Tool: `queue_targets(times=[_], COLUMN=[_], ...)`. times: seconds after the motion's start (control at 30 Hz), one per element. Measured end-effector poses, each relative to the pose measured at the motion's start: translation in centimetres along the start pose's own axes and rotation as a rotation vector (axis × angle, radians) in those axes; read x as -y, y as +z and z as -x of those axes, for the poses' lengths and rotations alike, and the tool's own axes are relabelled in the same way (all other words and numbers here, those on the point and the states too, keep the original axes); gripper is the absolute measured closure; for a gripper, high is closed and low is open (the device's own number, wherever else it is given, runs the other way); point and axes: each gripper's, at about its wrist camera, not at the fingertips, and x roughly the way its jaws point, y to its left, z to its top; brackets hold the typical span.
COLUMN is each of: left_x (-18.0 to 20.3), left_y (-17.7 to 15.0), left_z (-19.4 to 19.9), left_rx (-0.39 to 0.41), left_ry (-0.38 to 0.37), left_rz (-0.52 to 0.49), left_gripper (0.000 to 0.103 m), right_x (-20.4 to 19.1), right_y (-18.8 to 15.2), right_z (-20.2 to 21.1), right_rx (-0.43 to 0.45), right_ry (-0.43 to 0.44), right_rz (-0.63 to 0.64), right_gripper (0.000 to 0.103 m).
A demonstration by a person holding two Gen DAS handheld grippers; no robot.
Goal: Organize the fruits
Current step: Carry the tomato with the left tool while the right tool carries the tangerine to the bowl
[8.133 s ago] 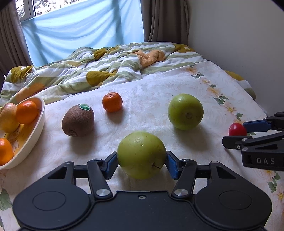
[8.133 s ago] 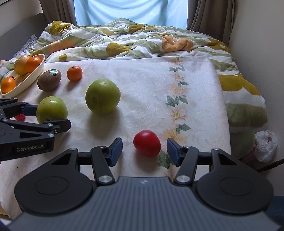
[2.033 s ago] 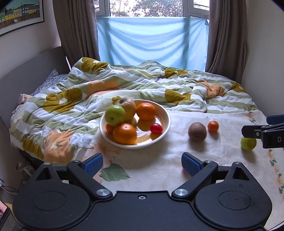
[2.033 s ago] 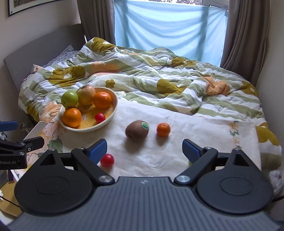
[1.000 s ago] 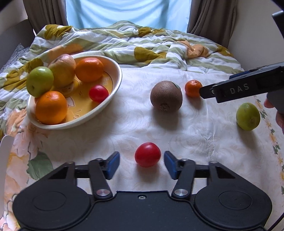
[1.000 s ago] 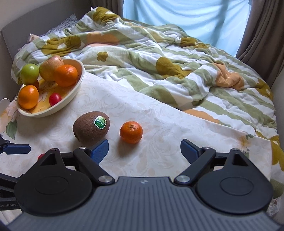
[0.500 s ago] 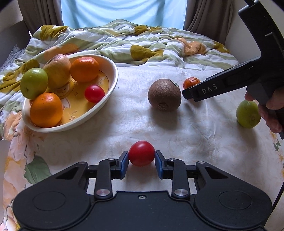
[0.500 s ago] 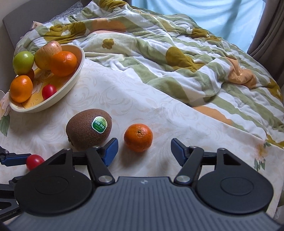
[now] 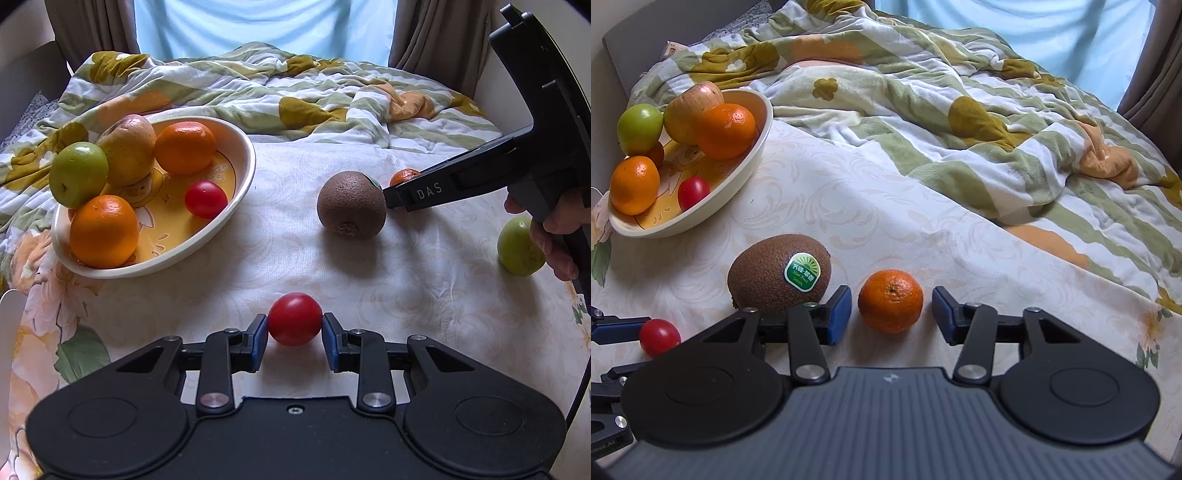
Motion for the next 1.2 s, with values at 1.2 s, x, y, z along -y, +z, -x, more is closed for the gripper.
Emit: queue_targets(times=[1.2], left_x=[-1.4], left_y=[-2.2], left_z=[11.7], left_rx=[0.21], left_ry=[0.087], left_rz=[0.069], left_gripper=[0.068], right_x=[-5.4], right_y=[-2.7], right_z=[12.4], right_rx=[0.122], right_ry=[0.024], right_rz=[0.027], right_gripper=[0.052])
